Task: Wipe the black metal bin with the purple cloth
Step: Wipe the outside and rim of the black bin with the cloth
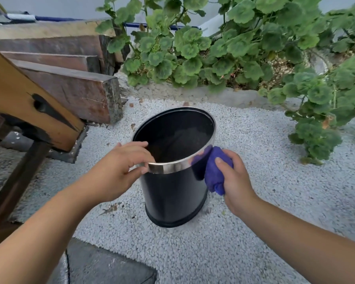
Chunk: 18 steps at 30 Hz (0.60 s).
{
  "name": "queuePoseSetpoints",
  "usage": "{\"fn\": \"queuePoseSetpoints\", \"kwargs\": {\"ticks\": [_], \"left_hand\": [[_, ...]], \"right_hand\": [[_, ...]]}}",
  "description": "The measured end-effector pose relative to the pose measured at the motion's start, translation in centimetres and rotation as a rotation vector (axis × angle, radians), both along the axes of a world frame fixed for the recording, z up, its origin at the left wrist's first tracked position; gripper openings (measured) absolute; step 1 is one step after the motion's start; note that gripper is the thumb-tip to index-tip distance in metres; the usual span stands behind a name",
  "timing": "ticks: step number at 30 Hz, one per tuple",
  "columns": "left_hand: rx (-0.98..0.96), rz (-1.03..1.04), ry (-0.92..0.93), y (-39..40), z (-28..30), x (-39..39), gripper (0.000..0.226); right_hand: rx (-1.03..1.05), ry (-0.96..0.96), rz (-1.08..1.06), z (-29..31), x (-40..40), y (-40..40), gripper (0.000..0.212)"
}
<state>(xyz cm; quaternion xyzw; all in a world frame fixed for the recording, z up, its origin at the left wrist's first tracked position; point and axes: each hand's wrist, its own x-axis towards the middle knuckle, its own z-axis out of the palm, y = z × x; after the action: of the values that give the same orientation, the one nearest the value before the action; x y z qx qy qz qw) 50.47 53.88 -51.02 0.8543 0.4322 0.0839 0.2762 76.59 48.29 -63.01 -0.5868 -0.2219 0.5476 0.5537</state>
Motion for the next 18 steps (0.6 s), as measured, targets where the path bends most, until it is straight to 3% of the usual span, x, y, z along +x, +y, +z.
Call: {"fn": "queuePoseSetpoints", "kwargs": {"ticks": [7,10,13,18], "left_hand": [[0.070,0.004,-0.026,2.2,0.9,1.0,0.017],[0.029,0.038,-0.123,3.3,0.8,3.3,0.013],[-0.001,0.070,-0.197,4.1,0.2,5.2,0.014],[-0.253,0.191,-0.385,4.4,0.0,5.7,0.035]], "right_hand": [[0.062,-0.056,-0.034,1.9,-0.1,2.7,0.059],[0.145,-0.236,-0.035,3.7,0.3,4.3,0.069],[0.248,-0.409,-0.002,5.2,-0.2,5.1,0.062],[0.465,-0.756,0.061,6.1,-2.9,4.1,0.056]]}}
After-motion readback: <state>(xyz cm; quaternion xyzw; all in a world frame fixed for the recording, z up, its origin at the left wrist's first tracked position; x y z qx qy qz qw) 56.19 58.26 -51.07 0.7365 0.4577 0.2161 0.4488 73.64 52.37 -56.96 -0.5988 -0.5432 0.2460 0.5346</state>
